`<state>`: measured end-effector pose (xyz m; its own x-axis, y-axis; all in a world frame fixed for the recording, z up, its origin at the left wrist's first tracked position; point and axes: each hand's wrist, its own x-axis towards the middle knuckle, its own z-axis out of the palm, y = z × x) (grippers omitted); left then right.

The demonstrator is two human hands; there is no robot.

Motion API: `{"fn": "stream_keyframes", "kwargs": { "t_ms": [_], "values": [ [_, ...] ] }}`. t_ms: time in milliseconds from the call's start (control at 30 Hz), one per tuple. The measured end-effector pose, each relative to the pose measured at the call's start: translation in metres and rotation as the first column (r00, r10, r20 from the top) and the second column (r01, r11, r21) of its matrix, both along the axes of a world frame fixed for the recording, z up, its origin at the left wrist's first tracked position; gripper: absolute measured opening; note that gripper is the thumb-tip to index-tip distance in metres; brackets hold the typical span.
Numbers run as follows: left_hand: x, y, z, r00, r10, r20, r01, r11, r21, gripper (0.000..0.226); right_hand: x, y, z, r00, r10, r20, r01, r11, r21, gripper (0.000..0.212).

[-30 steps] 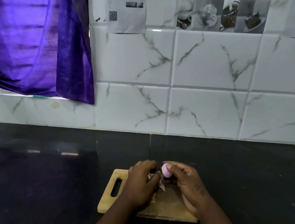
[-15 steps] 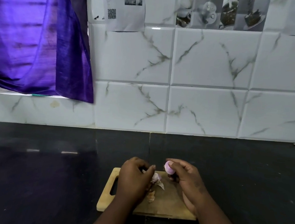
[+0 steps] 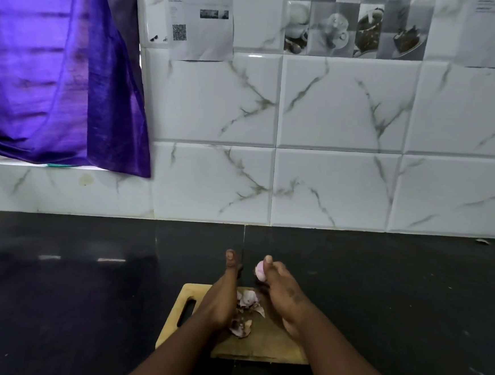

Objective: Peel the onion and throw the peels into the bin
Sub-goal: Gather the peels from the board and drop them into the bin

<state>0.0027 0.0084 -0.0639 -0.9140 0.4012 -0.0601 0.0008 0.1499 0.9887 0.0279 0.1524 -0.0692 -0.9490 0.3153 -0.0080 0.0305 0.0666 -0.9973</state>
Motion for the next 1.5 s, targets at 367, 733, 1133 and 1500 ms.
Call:
{"fn": "stream_keyframes", "kwargs": {
  "t_ms": [367,733,1133,1500],
  "values": [
    [0.027,-0.002,0.005,0.983,0.18,0.046,-0.185,0.966,0.181,0.12,0.013,-0.02,0.013,1.0,0.022,0.018,-0.022,1.0,0.01,0.049],
    [0.057,0.025,0.004,0.884,0.261,0.388,-0.436,0.759,0.483,0.085,0.018,-0.06,0.005,0.975,-0.11,0.192,0.171,0.924,-0.341,0.062],
    [0.11,-0.065,0.003,0.845,0.085,0.528,-0.525,0.323,0.788,0.066,0.097,-0.144,0.016,0.99,-0.13,-0.063,-0.008,0.385,-0.923,0.075],
    [0.205,-0.301,-0.085,0.673,0.327,0.663,-0.708,0.026,0.706,0.065,0.161,-0.379,-0.095,0.958,0.288,-0.002,-0.067,0.214,-0.975,0.069]
  ]
}}
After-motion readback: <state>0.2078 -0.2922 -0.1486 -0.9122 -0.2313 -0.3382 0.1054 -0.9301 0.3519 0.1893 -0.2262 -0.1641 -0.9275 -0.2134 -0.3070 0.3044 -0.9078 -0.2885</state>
